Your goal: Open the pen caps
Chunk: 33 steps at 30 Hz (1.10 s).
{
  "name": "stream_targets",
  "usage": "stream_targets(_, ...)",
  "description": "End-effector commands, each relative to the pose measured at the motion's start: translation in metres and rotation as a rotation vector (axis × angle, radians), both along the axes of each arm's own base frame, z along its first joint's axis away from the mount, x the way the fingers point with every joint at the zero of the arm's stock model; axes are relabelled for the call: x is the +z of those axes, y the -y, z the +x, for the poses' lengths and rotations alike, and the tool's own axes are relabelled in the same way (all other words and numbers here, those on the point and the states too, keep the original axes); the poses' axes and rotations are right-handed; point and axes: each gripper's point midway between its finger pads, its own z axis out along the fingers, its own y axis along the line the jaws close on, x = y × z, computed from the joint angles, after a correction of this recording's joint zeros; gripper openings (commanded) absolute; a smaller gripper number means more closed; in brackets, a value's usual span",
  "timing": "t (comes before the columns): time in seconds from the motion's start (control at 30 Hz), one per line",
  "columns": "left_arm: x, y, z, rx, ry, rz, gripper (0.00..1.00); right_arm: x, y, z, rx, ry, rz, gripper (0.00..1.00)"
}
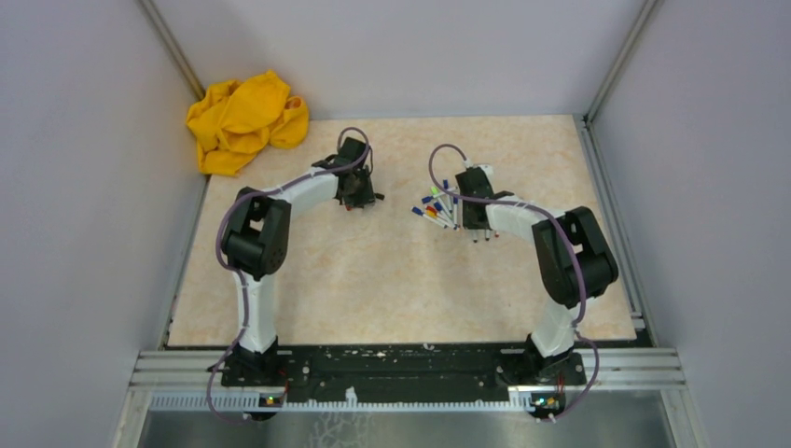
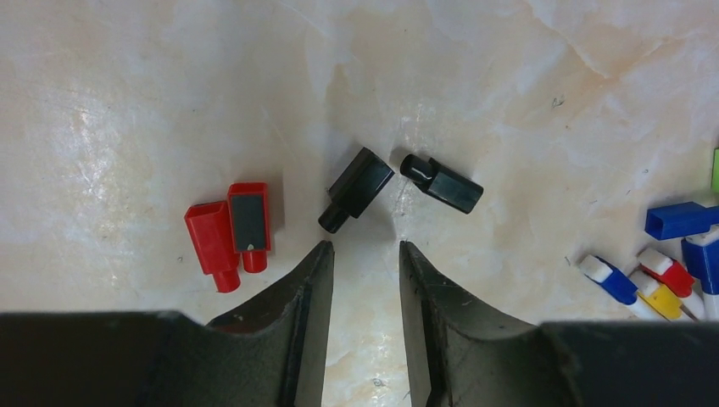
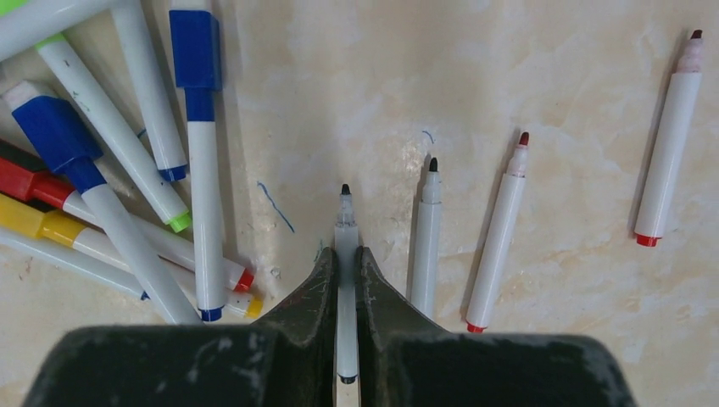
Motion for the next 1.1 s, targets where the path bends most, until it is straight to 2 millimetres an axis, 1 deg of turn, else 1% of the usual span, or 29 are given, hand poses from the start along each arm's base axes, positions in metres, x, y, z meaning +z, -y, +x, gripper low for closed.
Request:
stream_targets(0.0,0.009,-0.002,-0.003,0.014,0.017,0.000,0.42,0.014,0.009,0.018,-0.032,0.055,-0.041,0.04)
stream_targets(0.1,0.019,0.002,-0.001,0.015,0.035,-0.024,0.45,0.011,0.012,0.016,-0.038,0.047,-0.055,0.12)
stream_targets(0.2,0.033,0.006,0.002,0.015,0.061,-0.059,0.49,0.012,0.014,0.017,-0.036,0.048,-0.057,0.20)
stream_targets(0.27,0.042,0.010,0.003,0.009,0.076,-0.083,0.52,0.015,0.014,0.017,-0.036,0.056,-0.054,0.26)
stream_targets(0.33,0.051,0.013,0.004,0.004,0.092,-0.104,0.55,0.023,0.012,0.020,-0.031,0.075,-0.049,0.31)
stream_targets(0.4,0.059,0.016,0.004,-0.002,0.105,-0.121,0.57,0.030,0.012,0.022,-0.028,0.092,-0.046,0.34)
stream_targets(0.6,0.075,0.024,0.006,-0.020,0.131,-0.173,0.58,0.058,0.006,0.031,-0.009,0.155,-0.024,0.35)
stream_targets(0.7,0.080,0.027,0.007,-0.023,0.139,-0.191,0.58,0.071,-0.002,0.034,0.026,0.177,-0.013,0.35)
stream_targets(0.77,0.083,0.033,0.005,-0.045,0.133,-0.219,0.58,0.078,-0.010,0.036,0.059,0.188,-0.001,0.35)
stream_targets(0.87,0.085,0.037,0.005,-0.058,0.133,-0.236,0.58,0.084,-0.023,0.038,0.125,0.195,0.010,0.35)
stream_targets(1.07,0.083,0.044,0.007,-0.074,0.124,-0.261,0.59,0.084,-0.049,0.039,0.269,0.169,0.037,0.35)
